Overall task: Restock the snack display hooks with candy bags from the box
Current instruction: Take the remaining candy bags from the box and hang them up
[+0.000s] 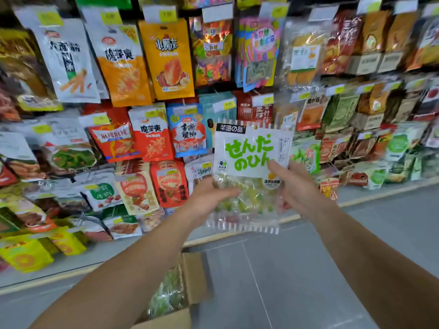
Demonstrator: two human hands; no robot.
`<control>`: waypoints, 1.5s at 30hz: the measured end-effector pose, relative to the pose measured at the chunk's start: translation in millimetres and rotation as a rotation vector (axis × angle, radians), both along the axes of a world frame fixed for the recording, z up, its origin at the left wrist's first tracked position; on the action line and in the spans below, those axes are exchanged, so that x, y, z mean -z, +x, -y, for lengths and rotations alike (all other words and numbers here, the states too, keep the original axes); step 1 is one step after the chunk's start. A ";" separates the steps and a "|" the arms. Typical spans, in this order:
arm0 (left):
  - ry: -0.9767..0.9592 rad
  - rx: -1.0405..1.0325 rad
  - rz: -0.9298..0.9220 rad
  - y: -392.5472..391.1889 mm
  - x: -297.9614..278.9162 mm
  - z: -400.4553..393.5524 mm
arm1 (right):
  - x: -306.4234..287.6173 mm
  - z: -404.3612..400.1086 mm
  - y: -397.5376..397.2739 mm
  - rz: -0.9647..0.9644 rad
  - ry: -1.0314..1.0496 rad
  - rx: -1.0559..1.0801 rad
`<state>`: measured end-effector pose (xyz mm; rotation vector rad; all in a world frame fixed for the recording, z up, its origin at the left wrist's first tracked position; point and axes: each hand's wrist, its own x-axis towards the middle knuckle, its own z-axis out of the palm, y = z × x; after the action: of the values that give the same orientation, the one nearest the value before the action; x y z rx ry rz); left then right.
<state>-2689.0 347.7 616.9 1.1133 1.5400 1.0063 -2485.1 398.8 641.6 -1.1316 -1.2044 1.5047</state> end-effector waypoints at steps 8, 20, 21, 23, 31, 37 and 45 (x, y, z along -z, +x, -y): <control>0.093 -0.001 0.184 73.5 -83.3 -123.3 | -58.1 -115.6 65.5 0.221 0.148 0.042; 0.382 -0.009 0.197 121.7 -210.8 -314.6 | -188.8 -295.9 113.2 0.117 0.362 0.042; 0.383 -0.005 0.209 125.0 -219.1 -325.5 | -196.5 -307.0 116.4 0.098 0.366 0.029; 0.388 0.008 0.219 131.9 -238.4 -344.8 | -214.1 -329.3 120.3 0.061 0.335 0.059; 0.573 -0.054 0.181 150.0 -304.6 -426.9 | -282.3 -424.2 132.1 0.065 0.414 0.037; 0.707 -0.228 0.172 168.3 -336.7 -480.4 | -314.5 -485.4 147.0 0.245 0.600 -0.032; 0.829 -0.366 -0.058 187.9 -358.9 -527.5 | -362.9 -552.0 169.2 0.558 1.176 0.133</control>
<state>-2501.1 875.2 975.9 1.4325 1.4187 1.9880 -2315.9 950.7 1004.5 -0.7442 -1.9298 0.1689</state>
